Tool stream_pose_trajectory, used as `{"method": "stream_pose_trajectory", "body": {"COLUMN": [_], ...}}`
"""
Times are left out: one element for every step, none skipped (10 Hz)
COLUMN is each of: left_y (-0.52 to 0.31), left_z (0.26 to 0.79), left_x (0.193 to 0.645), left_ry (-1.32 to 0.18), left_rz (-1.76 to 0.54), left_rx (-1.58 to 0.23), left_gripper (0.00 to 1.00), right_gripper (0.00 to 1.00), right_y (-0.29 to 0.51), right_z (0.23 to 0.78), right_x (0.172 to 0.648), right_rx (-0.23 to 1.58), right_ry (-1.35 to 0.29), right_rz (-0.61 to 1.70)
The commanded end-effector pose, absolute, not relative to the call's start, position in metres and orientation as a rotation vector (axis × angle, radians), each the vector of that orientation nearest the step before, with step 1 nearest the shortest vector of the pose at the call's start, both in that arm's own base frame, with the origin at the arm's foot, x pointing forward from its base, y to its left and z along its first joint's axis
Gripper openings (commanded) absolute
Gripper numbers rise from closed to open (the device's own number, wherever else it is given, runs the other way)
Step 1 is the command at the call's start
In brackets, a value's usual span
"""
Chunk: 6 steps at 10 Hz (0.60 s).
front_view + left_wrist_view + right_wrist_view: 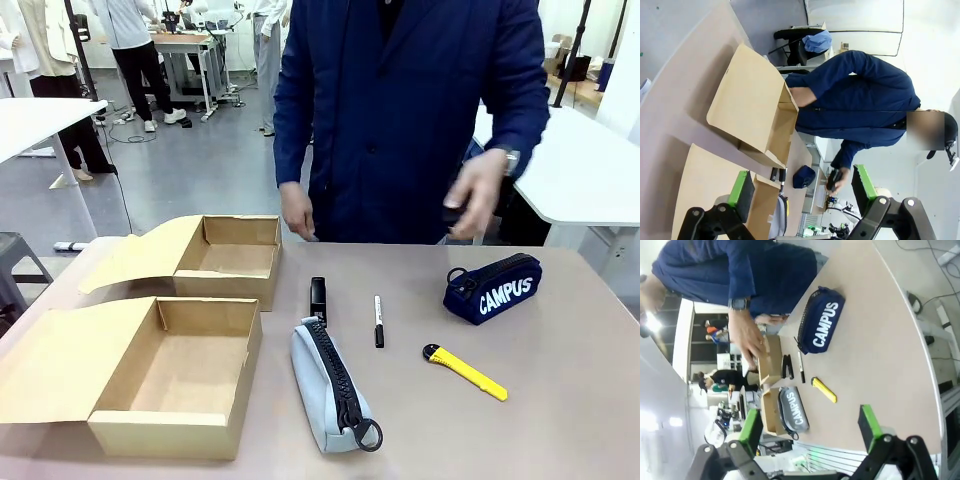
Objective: Place items inside the box.
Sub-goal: Pick up a Pencil pouch or Stapler and place it inside the Mailer Box closest to the robot.
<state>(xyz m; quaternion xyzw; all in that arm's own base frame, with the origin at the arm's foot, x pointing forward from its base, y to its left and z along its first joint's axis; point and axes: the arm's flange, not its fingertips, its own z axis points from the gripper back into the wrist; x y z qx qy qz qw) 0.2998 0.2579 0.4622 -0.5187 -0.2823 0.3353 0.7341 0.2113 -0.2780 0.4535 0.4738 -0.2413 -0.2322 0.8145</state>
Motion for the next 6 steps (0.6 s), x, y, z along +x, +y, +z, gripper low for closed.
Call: {"method": "stream_pose_trajectory", "body": {"left_y": [0.259,0.259,0.259,0.259,0.259,0.259], "left_z": [0.464,0.464,0.464,0.464,0.464,0.464], "left_x": [0.300,0.300,0.300,0.300,0.300,0.300], "left_ry": [-0.620,-0.620,-0.620,-0.620,-0.620,-0.620], "left_rz": [0.731,0.731,0.731,0.731,0.731,0.731], "left_rx": [-1.151,-1.151,-1.151,-1.151,-1.151,-1.151], "left_gripper": [1.00,1.00,1.00,1.00,1.00,1.00], "right_gripper": [1.00,1.00,1.00,1.00,1.00,1.00], "right_y": [-0.246,-0.220,-0.184,-0.151,-0.118,-0.084], "right_z": [0.456,0.459,0.462,0.467,0.473,0.484], "right_x": [0.248,0.271,0.296,0.319,0.343,0.365], "right_rx": [0.967,0.932,0.838,0.744,0.616,0.519], "right_ry": [-0.475,-0.432,-0.382,-0.326,-0.274,-0.230], "right_rz": [-0.427,-0.417,-0.366,-0.322,-0.295,-0.224]}}
